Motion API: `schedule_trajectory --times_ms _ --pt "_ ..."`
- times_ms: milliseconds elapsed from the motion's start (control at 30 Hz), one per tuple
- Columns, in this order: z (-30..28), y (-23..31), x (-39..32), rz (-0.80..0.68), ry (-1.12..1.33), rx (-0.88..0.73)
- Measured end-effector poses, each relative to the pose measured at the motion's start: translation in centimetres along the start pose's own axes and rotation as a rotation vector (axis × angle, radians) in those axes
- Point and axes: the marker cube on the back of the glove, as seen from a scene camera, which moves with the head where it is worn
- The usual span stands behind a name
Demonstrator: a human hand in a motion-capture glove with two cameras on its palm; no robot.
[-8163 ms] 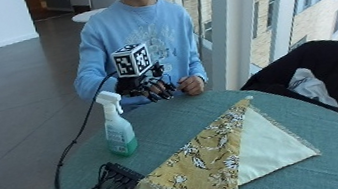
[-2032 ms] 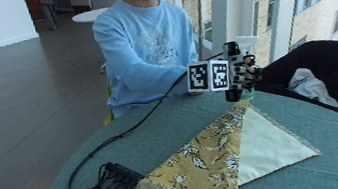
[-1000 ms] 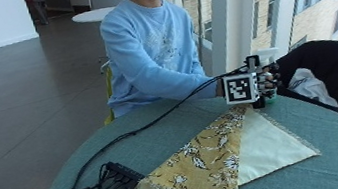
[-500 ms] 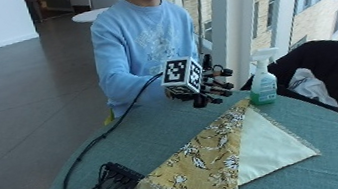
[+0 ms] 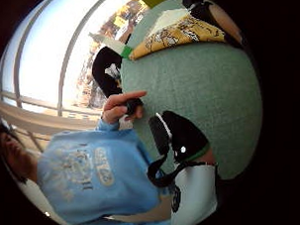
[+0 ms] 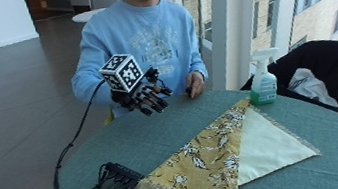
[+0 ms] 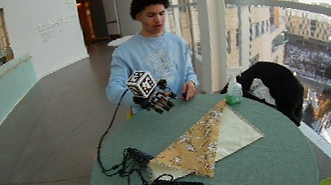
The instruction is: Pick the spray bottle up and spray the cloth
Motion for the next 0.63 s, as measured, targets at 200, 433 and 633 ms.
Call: schedule_trajectory --times_ms 200,433,633 --pt "-0.8 4.2 2.8 0.048 0.033 0.014" --pt "-1.8 5.6 4.1 0.071 0.058 0.034" --pt "-2.0 5.5 4.2 0.059 0.071 0.027"
